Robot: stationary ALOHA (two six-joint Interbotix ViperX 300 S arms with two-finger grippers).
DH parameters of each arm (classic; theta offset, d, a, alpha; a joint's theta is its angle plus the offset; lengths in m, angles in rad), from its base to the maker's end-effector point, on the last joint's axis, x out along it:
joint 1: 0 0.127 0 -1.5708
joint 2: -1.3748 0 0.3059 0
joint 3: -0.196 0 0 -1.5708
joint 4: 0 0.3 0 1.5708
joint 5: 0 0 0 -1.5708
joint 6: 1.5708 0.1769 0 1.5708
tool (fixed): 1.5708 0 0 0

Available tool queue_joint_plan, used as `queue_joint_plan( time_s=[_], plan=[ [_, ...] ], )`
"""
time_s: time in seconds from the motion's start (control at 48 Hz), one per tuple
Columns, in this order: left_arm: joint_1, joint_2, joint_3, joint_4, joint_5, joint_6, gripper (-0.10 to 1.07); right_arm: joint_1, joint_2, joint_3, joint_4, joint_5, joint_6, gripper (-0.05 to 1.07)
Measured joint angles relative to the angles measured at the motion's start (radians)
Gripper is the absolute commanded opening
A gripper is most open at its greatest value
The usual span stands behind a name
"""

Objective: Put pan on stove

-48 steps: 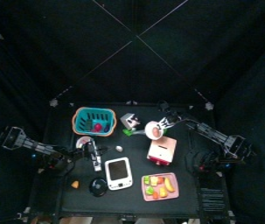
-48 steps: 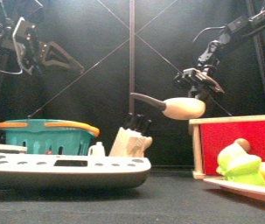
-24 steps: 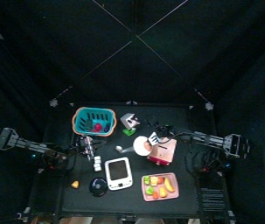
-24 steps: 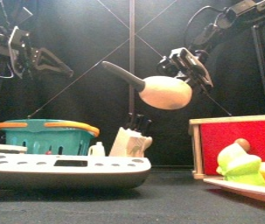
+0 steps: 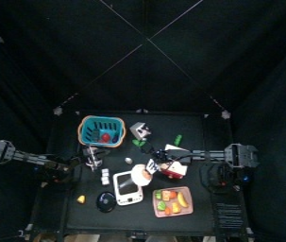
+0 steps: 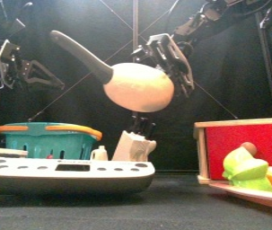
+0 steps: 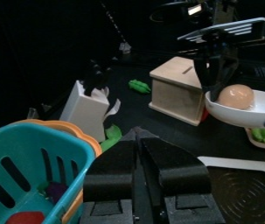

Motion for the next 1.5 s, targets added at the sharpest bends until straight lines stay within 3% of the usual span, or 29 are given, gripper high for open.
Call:
queue_joint_plan(
  time_s=[0.292, 0.708, 1.188, 1.5],
  plan=[
    [0.038, 0.000, 0.017, -0.014, 0.003, 0.000, 0.45, 0.054, 0.147, -0.164, -0.006, 0.063, 0.000, 0.34],
    [0.049, -0.002, 0.023, -0.020, 0.014, 0.000, 0.45, 0.058, 0.288, -0.305, -0.058, 0.097, 0.000, 0.34],
    [0.049, 0.000, 0.021, -0.020, 0.032, 0.000, 0.45, 0.055, 0.328, -0.319, -0.126, 0.100, -0.002, 0.38],
    [0.049, -0.002, 0.023, -0.020, 0.034, 0.000, 0.45, 0.054, 0.337, -0.319, -0.126, 0.083, -0.002, 0.50]
  ],
)
